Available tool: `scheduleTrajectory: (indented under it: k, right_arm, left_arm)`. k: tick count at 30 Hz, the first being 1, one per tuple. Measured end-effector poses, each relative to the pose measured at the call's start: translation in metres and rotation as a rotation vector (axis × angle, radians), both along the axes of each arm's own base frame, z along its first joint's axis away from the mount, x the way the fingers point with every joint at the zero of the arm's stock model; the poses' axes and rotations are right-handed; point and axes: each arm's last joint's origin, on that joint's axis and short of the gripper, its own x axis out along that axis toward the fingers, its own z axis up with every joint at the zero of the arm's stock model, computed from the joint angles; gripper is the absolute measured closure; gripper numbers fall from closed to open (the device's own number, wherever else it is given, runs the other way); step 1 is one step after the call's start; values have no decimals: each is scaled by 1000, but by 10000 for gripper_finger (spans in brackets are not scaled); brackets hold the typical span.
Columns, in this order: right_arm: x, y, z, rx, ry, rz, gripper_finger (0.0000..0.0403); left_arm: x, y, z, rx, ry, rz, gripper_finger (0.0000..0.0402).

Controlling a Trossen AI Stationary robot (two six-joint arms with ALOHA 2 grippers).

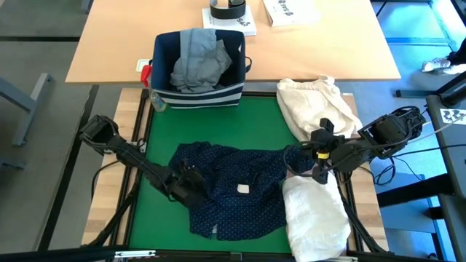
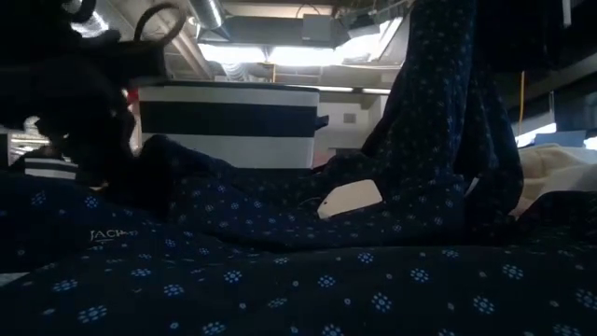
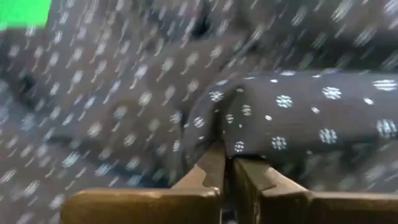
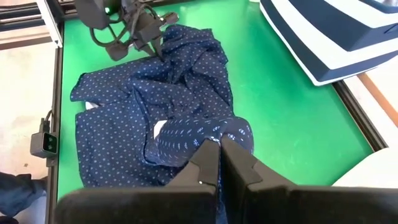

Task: Fold laundry
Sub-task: Fold the blue polo shirt

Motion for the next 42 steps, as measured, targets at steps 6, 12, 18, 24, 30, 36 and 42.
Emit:
scheduleTrajectory:
  k: [6, 12, 18, 24, 30, 36, 42]
  right_arm:
    - [2, 1, 2, 14, -33, 3, 400]
    - [4, 1, 11, 2, -128, 17, 400]
    - [0, -3, 28, -47, -291, 23, 400]
    - [-15, -18, 49, -195, -463, -122, 400]
    - [-29, -31, 78, -314, -646, -300, 400]
    - [-45, -41, 113, -366, -824, -376, 400]
    - [-59, -50, 134, -438, -914, -420, 400]
  left_arm:
    - [-2, 1, 62, 44, 172, -53, 399]
    - [-19, 7, 186, 30, 8, -169, 400]
    - [-60, 34, 286, -64, -333, -168, 401]
    - [-104, 67, 337, 56, -578, -73, 401]
    - [-142, 96, 370, 235, -737, 67, 401]
    - [-165, 111, 409, 338, -873, 76, 401]
    - [-180, 120, 442, 423, -996, 26, 401]
